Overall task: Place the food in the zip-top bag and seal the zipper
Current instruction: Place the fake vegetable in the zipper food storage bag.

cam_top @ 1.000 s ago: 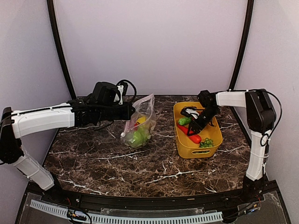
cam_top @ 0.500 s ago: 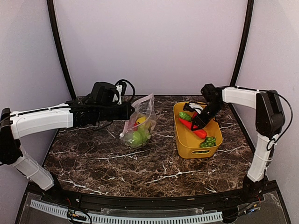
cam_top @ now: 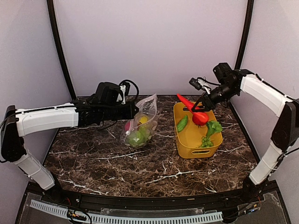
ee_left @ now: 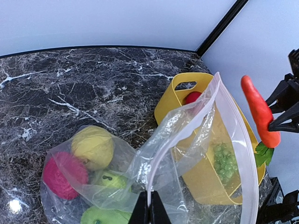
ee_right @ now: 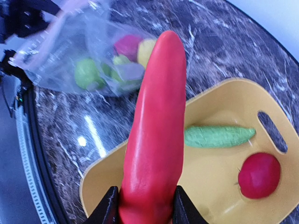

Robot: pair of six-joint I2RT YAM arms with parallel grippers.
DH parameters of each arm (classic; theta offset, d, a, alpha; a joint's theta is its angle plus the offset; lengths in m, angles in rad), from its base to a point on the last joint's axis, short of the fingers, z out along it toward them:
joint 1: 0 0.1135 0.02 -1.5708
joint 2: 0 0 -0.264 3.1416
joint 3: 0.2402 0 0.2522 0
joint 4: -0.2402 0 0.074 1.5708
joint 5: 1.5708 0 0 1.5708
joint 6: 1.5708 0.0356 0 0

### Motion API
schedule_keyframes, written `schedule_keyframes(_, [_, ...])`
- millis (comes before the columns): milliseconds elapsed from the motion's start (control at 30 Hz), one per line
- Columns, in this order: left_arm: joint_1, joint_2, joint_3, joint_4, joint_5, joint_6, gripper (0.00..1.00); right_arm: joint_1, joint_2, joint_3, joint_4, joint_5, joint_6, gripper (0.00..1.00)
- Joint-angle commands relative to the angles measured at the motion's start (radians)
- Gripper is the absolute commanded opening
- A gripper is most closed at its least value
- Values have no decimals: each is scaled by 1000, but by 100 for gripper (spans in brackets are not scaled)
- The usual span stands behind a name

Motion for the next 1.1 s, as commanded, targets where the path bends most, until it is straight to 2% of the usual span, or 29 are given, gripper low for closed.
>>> schedule_keyframes(0, [6, 31, 47, 22, 33, -30, 1, 14, -44, 82, 119, -305, 81, 21])
schedule_keyframes(133, [6, 52, 64, 38, 53, -57, 1, 51, -65, 93, 349, -402, 223, 17])
schedule_keyframes(267, [6, 62, 72, 52, 73, -89, 1, 119, -85, 54, 605, -391, 335, 11])
schedule_keyframes(567, [6, 72, 82, 101, 101, -139, 1, 233, 85, 212, 870, -377, 572, 0])
schedule_keyframes(767, [6, 59, 84, 110, 105, -152, 1, 245, 189, 252, 1061, -399, 749, 0])
schedule_keyframes(1067, [6, 58, 84, 112, 105, -158, 1, 282, 288, 322, 1196, -485, 895, 0])
